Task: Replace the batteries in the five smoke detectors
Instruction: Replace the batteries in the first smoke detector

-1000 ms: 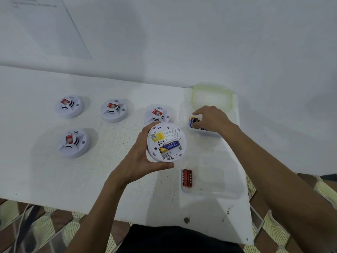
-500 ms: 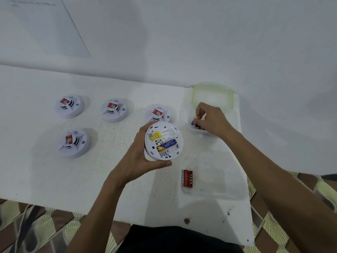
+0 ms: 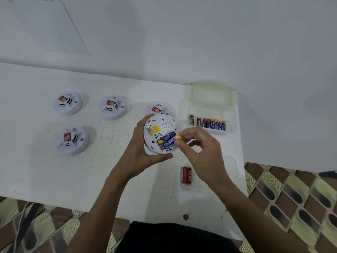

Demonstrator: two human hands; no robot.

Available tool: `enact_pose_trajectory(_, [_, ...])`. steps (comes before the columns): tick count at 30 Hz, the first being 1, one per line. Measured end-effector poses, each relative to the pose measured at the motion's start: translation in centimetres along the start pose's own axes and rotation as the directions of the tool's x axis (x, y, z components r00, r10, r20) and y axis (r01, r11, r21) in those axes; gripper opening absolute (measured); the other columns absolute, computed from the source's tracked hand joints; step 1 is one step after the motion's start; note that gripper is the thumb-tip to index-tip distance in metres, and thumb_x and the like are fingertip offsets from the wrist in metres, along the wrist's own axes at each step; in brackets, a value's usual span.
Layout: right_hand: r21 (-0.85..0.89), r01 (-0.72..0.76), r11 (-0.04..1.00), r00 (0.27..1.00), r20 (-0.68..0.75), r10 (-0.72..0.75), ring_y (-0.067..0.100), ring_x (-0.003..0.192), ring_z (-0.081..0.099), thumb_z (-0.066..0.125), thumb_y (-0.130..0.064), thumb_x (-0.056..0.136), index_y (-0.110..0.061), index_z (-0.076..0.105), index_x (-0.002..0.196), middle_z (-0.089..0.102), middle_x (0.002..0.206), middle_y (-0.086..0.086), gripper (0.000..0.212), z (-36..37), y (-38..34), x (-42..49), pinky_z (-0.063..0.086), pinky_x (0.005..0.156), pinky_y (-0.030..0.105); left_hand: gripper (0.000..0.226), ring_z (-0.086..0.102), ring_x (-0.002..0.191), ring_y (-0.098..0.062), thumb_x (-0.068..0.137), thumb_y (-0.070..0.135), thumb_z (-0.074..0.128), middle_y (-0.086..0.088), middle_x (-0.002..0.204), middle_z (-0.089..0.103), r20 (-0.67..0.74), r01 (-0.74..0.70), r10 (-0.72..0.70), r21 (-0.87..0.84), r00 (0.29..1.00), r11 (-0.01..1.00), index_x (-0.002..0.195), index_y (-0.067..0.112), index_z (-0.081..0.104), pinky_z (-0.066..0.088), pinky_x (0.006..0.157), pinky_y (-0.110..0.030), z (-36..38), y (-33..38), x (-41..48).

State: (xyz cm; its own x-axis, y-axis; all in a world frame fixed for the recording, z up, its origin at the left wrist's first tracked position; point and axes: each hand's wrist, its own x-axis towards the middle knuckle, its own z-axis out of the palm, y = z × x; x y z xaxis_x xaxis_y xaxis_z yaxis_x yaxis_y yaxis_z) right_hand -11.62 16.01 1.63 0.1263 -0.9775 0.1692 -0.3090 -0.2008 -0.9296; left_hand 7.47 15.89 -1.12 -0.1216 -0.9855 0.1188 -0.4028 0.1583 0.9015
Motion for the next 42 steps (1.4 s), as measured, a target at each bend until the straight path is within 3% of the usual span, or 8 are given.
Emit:
enact_pose_trajectory(6, [0.048,-0.002,0.999,0.998,-0.062,0.005,0.010,0.120,0.054,0.070,-0.022,0.087,-0.012,0.066,0.106,0.055,0.128,0.002,0.022,1.3,0.7,-1.1,0.056,0.080,0.016,0.094,0.036,0.124,0.015,0.062,0.064,0.073,0.034,0.135,0.032,-0.016,-0.036,0.035,-0.067,0.999,0.997,0.136,0.035,0.021,0.033,0.097,-0.003,0.1,0.5,-0.4])
enact_pose_trajectory(12, [0.048,0.063,0.997,0.988,-0.144,-0.055,-0.012,0.111,0.055,0.065,-0.032,0.085,-0.004,0.070,0.106,0.056,0.121,-0.005,0.035,2.4,0.4,-2.2,0.054,0.073,0.010,0.087,0.035,0.123,0.019,0.066,0.055,0.074,0.026,0.135,0.030,-0.008,-0.029,0.029,-0.075,1.000,0.997,0.133,0.035,0.024,0.031,0.095,0.000,-0.1,0.8,-0.8])
enact_pose_trajectory(14, [0.006,0.118,0.993,0.979,-0.167,-0.115,-0.009,0.110,0.058,0.064,-0.029,0.087,-0.004,0.072,0.105,0.058,0.122,-0.001,0.032,2.8,0.5,-2.4,0.055,0.074,0.011,0.083,0.035,0.122,0.019,0.067,0.040,0.076,0.024,0.135,0.030,-0.004,-0.020,0.019,-0.089,1.000,0.996,0.132,0.035,0.025,0.031,0.096,0.000,-0.3,0.6,-1.1])
enact_pose_trajectory(18, [-0.060,0.177,0.982,0.973,-0.140,-0.184,0.011,0.105,0.065,0.066,-0.025,0.089,-0.005,0.074,0.105,0.061,0.124,0.011,0.026,3.8,0.5,-2.5,0.058,0.074,0.015,0.087,0.037,0.125,0.014,0.067,0.065,0.069,0.026,0.137,0.032,-0.017,-0.037,0.036,-0.088,0.999,0.995,0.135,0.035,0.025,0.032,0.096,-0.002,-1.0,0.4,-1.7])
enact_pose_trajectory(26, [0.044,0.056,0.997,0.997,0.051,-0.058,0.004,0.101,0.064,0.059,-0.013,0.095,-0.015,0.064,0.115,0.068,0.109,-0.005,0.021,4.3,-0.7,-0.4,0.054,0.074,0.013,0.094,0.041,0.126,0.005,0.060,0.064,0.075,0.040,0.132,0.036,-0.053,0.006,-0.009,-0.067,0.999,0.998,0.136,0.038,0.026,0.039,0.098,-0.008,-4.5,-0.8,-2.5])
enact_pose_trajectory(29, [-0.140,-0.029,0.990,0.996,0.081,0.041,0.004,0.092,0.064,0.058,-0.013,0.095,-0.018,0.063,0.117,0.069,0.098,-0.004,0.023,5.0,-0.1,1.2,0.052,0.078,0.014,0.095,0.044,0.127,-0.001,0.058,0.046,0.081,0.029,0.134,0.040,-0.057,0.029,-0.033,-0.073,0.998,0.997,0.136,0.037,0.027,0.043,0.099,-0.016,-6.1,-1.6,-3.0])
enact_pose_trajectory(33, [-0.509,-0.012,0.861,0.965,0.221,0.144,0.018,0.107,0.059,0.059,-0.023,0.094,-0.016,0.054,0.134,0.065,0.120,0.005,0.041,7.0,1.5,2.9,0.047,0.093,0.029,0.093,0.044,0.126,-0.002,0.058,0.044,0.080,0.031,0.132,0.041,-0.068,0.040,-0.045,-0.077,0.997,0.996,0.135,0.039,0.027,0.044,0.096,-0.014,-7.9,-2.3,-3.4])
enact_pose_trajectory(42, [-0.763,0.050,0.644,0.922,0.283,0.264,0.024,0.112,0.051,0.057,-0.035,0.094,-0.013,0.052,0.132,0.059,0.123,0.007,0.044,10.4,3.2,3.7,0.048,0.085,0.036,0.095,0.044,0.126,0.000,0.059,0.043,0.081,0.033,0.132,0.041,-0.045,0.039,-0.043,-0.086,0.998,0.996,0.136,0.037,0.026,0.042,0.096,-0.012,-10.0,-3.4,-4.0])
